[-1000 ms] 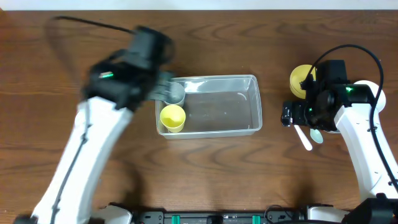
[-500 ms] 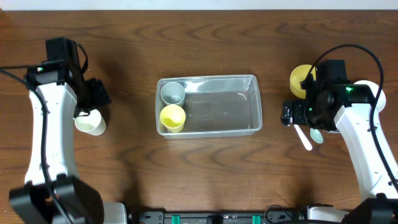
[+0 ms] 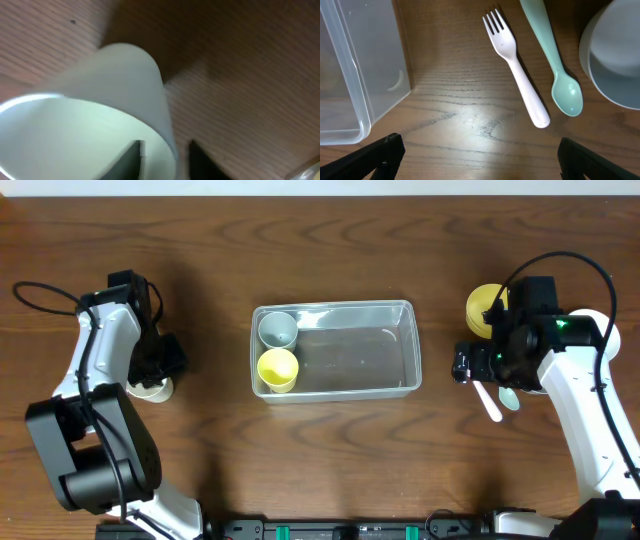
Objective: Pack container
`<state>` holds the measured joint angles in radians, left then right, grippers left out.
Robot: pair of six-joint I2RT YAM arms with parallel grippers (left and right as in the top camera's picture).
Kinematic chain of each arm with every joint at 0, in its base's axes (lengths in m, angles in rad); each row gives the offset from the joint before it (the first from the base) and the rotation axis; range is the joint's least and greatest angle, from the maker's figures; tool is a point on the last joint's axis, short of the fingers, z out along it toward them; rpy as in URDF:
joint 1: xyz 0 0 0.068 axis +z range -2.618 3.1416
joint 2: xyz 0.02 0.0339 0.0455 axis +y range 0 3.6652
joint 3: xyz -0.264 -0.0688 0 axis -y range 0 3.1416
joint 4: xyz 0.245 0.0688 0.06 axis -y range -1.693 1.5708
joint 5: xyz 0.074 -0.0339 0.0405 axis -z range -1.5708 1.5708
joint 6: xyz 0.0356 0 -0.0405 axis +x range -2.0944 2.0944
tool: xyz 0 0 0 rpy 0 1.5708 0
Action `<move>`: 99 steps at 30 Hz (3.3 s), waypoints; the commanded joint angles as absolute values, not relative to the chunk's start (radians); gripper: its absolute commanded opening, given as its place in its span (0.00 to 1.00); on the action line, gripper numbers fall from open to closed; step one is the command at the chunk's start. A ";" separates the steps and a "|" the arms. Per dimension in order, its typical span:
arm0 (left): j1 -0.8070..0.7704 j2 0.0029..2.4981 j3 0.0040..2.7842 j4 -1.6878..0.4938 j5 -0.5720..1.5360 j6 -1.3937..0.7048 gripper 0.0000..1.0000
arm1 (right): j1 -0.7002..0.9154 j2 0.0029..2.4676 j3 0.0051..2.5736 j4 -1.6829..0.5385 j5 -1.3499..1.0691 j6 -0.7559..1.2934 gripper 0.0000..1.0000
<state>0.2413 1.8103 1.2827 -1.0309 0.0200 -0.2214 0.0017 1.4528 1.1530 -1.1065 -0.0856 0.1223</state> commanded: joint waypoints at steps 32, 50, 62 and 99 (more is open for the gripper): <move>-0.493 1.536 1.728 -1.033 0.019 -0.059 0.06 | -0.008 1.456 1.169 -1.099 -0.079 0.115 0.99; -0.610 1.869 1.728 -1.120 0.020 0.230 0.06 | -0.008 1.456 1.169 -1.099 -0.079 0.115 0.99; -0.567 2.053 1.728 -1.073 0.019 0.270 0.06 | -0.008 1.456 1.169 -1.100 -0.079 0.115 0.99; 0.006 1.589 1.861 -1.278 0.021 -0.283 0.86 | -0.008 1.474 1.537 -1.085 0.025 0.035 0.96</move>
